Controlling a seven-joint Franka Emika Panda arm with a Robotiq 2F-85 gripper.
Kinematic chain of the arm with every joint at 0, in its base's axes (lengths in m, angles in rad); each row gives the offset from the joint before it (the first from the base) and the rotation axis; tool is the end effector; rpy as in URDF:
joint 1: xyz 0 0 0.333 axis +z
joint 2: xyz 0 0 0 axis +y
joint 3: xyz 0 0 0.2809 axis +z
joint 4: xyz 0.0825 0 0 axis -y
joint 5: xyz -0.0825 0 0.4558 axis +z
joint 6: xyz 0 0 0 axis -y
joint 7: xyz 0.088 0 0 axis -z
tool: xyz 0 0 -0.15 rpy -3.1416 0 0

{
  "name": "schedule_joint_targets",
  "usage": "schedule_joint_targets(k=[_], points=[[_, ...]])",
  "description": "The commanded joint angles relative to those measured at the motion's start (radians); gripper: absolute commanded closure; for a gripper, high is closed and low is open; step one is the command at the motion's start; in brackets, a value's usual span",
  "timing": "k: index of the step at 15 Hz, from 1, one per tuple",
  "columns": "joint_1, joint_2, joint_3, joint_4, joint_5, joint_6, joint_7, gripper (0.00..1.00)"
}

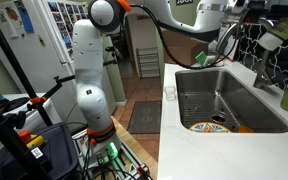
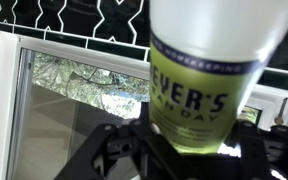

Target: Pour out the contents from the right bottle into the sink

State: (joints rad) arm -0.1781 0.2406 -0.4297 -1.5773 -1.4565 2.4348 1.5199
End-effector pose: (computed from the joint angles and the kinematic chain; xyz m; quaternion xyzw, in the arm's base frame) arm 0.6311 -0.4421 0.5278 0.6436 -0.4176 0.4628 0.4440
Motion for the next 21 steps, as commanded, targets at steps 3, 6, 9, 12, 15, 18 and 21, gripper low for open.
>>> schedule_joint_targets(k=[3,6,9,12,15,18,21], points=[[-0.073,-0.038,0.076,-0.037,0.003,-0.004,-0.013,0.62],[-0.096,-0.034,0.093,-0.034,0.047,-0.008,-0.041,0.62],[-0.12,-0.028,0.108,-0.034,0.163,-0.016,-0.116,0.62],[-0.146,-0.025,0.119,-0.038,0.349,-0.017,-0.256,0.62],[-0.17,-0.012,0.122,-0.035,0.589,-0.067,-0.418,0.62],[-0.178,0.013,0.106,0.007,0.81,-0.173,-0.549,0.62],[-0.178,0.037,0.089,0.056,0.994,-0.316,-0.618,0.62]])
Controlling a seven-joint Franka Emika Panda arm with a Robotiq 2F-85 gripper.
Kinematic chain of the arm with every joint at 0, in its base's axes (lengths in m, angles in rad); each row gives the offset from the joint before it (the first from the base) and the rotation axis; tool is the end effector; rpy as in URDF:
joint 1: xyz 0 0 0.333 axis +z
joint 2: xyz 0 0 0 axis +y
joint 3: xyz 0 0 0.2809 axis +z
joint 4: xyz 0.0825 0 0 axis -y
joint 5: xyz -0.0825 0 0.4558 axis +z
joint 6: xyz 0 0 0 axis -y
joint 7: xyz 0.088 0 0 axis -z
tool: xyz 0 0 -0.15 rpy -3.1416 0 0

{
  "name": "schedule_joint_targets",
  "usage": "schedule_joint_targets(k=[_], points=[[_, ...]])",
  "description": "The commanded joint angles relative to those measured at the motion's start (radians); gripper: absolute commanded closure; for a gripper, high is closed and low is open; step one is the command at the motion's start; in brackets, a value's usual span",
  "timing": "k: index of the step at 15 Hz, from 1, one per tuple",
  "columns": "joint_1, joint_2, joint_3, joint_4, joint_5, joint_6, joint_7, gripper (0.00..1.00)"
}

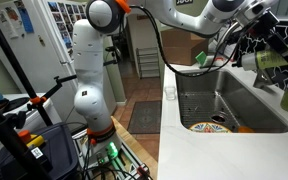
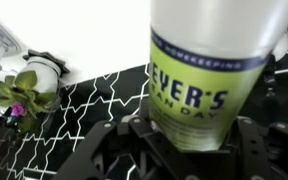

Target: Pour out the contents from the right bottle into the sink

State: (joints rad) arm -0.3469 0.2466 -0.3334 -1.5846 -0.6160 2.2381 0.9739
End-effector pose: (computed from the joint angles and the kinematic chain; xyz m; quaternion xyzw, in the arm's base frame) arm 0.5727 -0.4876 0.4683 0.7301 -0.5780 0.2376 0.2764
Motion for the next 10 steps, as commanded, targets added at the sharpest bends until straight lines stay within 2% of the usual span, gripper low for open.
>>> schedule_joint_targets(k=[1,3,7,8,9,10], points=[[-0.012,0.04,-0.011,0.084,0.214,-0.167,-0.095,0.62],[-0.023,0.061,-0.014,0.123,0.325,-0.257,-0.12,0.62],[-0.065,0.109,-0.028,0.21,0.54,-0.351,-0.086,0.62],[-0.073,0.117,-0.031,0.218,0.567,-0.344,-0.088,0.62],[-0.048,0.08,-0.027,0.158,0.491,-0.309,-0.08,0.62],[-0.053,0.085,-0.028,0.165,0.499,-0.31,-0.081,0.37]])
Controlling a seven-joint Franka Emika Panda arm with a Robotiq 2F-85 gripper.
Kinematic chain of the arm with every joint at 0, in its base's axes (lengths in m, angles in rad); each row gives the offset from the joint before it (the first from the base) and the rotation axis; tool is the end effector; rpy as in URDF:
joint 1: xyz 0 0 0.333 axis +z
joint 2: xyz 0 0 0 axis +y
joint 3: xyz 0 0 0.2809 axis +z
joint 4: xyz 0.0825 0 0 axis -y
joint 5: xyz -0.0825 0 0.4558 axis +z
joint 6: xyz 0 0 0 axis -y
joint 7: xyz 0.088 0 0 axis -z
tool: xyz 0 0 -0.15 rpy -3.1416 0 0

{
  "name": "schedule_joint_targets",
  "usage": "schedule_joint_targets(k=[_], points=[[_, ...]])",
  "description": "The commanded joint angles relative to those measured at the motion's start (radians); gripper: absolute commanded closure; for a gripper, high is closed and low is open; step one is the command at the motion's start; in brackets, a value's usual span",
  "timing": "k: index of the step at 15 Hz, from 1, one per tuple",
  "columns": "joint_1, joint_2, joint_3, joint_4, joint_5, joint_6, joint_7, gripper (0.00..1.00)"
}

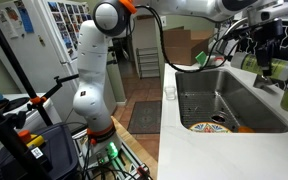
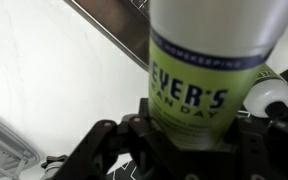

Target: Pour out the contents from the right bottle into the sink

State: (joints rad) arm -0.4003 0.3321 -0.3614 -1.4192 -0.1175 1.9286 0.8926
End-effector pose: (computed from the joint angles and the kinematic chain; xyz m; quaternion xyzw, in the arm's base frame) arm 0.5483 -0.5025 0.4552 0.6909 -0.7073 0.1055 0.1065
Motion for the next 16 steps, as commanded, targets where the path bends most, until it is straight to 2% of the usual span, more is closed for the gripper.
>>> schedule_joint_targets(k=[1,5,6,8,9,12,16], points=[[0.0,0.002,0.0,0.0,-0.001,0.0,0.0,0.37],[0.006,0.002,0.002,0.0,-0.002,0.0,0.0,0.37],[0.006,0.002,0.002,0.0,-0.002,0.0,0.0,0.62],[-0.008,0.035,-0.007,0.051,0.065,-0.047,0.006,0.62],[-0.03,0.063,-0.008,0.096,0.12,-0.129,0.011,0.62],[-0.092,0.107,-0.015,0.168,0.234,-0.277,-0.006,0.62],[-0.194,0.188,-0.021,0.279,0.391,-0.425,0.034,0.62]])
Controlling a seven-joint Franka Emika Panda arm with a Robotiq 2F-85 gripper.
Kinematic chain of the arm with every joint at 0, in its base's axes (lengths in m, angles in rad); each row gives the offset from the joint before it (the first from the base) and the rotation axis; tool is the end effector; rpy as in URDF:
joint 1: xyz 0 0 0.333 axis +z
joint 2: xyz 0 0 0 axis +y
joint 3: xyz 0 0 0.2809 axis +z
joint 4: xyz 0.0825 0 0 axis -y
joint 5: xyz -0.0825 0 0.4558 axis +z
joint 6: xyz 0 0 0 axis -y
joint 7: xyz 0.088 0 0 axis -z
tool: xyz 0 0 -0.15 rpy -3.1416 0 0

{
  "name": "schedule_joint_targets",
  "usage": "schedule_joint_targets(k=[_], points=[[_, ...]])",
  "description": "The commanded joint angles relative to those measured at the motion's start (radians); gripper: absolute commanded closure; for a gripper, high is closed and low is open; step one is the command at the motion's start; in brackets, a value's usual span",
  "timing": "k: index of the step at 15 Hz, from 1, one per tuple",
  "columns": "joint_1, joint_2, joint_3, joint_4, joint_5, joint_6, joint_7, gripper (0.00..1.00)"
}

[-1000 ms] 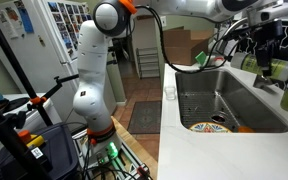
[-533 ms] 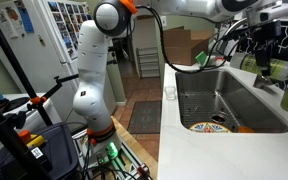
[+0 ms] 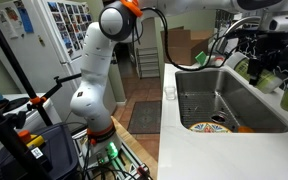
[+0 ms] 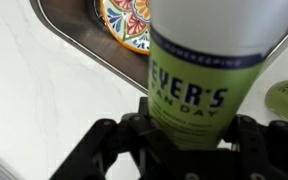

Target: Pour out the contents from the right bottle into the sink

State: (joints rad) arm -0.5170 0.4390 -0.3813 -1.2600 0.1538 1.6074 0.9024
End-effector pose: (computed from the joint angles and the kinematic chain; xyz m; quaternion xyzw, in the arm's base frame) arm 0.5020 -0.5288 0.4356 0.6279 -0.7776 -0.0311 0.0032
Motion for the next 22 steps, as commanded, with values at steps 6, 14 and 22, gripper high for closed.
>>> schedule_joint_targets(k=[6,14,22], points=[[-0.144,0.11,0.008,0.124,0.241,-0.113,0.083,0.37],[-0.185,0.171,0.022,0.18,0.311,-0.087,0.17,0.62],[-0.331,0.252,0.113,0.19,0.464,-0.048,0.266,0.62]])
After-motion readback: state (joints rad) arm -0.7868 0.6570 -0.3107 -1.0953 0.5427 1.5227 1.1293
